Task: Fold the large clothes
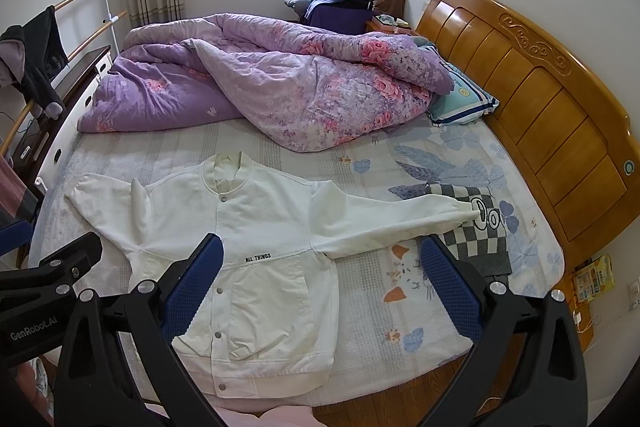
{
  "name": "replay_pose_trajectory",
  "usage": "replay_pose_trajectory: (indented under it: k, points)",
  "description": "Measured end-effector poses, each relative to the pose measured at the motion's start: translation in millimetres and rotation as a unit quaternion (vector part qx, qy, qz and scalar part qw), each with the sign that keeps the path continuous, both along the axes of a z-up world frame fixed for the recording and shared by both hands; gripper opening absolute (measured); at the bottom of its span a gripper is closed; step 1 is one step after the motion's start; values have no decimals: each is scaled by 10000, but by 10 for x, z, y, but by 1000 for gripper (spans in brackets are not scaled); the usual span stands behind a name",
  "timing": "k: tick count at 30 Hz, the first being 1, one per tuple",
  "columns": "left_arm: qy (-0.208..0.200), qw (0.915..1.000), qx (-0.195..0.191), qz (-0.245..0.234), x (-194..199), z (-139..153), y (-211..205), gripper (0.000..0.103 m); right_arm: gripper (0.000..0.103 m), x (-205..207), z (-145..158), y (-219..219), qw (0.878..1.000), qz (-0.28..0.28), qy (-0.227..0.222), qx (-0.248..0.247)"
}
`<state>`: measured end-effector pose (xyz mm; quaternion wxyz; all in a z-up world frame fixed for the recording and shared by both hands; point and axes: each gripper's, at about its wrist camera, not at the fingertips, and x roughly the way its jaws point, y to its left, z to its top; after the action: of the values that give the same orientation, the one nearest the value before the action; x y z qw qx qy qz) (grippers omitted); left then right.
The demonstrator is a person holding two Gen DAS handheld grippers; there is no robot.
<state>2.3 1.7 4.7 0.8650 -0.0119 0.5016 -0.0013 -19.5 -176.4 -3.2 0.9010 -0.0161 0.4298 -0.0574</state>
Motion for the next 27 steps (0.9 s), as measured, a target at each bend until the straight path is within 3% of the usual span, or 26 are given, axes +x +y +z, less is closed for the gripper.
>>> replay_pose_trajectory:
  k: [15,20,27]
  points:
    - [33,10000,-40,-9,-4,-8,-36,98,95,18,-12,19,10000,5,28,-9]
    - [83,10000,-38,23,-152,-208,-76,98,95,-19,-109,6,10000,41,84,10]
    - [234,9995,-103,198,-170,-204,-39,98,95,-17,-133,15,9995,221,213,79]
